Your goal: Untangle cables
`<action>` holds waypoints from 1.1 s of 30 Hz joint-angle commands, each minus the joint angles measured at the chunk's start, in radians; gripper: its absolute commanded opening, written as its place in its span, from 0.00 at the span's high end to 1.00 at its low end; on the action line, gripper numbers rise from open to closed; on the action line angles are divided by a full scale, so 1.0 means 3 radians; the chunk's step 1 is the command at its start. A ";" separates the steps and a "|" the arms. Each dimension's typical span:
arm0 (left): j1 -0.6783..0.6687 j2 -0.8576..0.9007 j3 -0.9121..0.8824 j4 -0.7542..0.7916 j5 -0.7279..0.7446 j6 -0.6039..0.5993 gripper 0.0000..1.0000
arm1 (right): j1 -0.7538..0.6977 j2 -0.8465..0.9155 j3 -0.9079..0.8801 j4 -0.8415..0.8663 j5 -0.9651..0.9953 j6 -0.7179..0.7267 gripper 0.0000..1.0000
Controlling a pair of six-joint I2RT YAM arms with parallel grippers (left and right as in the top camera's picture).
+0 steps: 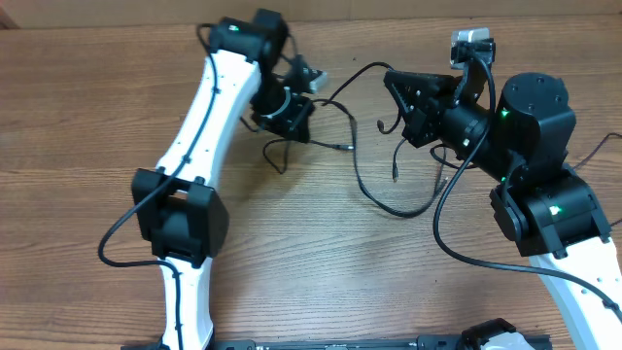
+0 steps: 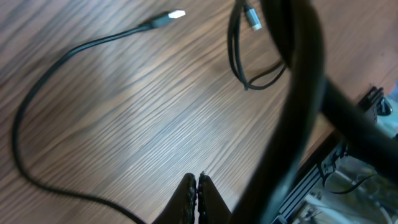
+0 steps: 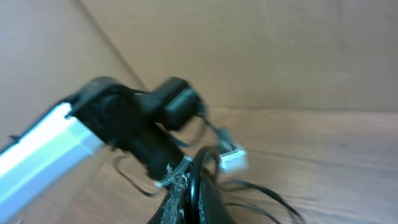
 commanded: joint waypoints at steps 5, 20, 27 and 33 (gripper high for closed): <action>0.0673 -0.0165 0.0132 -0.0159 -0.0060 -0.0042 0.96 | -0.0080 -0.0053 0.0058 -0.0256 0.0983 0.0062 0.96; 0.2445 -0.0429 0.0131 -0.0018 0.0156 -0.0575 0.95 | -0.1503 -0.0052 0.0057 -0.0732 0.1130 0.0192 0.96; 0.2888 -0.0427 0.0131 0.0089 0.0142 -0.0622 0.96 | -0.2007 -0.0052 0.0057 -0.0781 0.1130 0.0191 0.96; 0.3152 -0.0427 0.0131 0.0163 0.0069 -0.0827 0.96 | -0.2379 -0.0052 0.0057 -0.0795 0.1119 0.0189 0.96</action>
